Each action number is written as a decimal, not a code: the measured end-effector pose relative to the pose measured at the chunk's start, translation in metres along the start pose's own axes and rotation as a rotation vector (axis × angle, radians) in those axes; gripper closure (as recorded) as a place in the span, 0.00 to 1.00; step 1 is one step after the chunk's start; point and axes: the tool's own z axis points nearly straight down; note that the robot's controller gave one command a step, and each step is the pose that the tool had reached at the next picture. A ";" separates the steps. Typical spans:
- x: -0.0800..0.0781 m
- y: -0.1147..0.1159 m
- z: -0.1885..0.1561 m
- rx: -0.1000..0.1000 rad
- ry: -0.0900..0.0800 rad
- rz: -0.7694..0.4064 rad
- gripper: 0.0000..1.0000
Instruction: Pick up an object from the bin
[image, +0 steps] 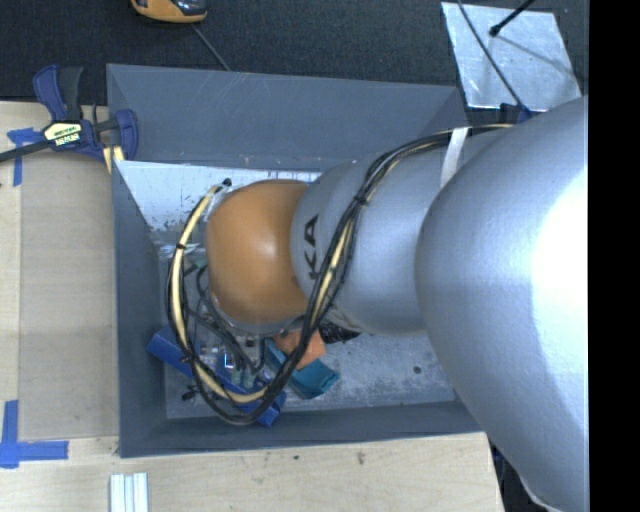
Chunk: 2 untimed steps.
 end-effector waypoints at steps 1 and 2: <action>-0.022 -0.001 0.072 -0.001 -0.004 0.195 0.00; -0.031 -0.029 0.067 -0.004 -0.002 0.215 1.00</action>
Offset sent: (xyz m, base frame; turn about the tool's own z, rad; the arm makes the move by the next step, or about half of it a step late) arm 0.0252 -0.0351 -0.0697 0.2148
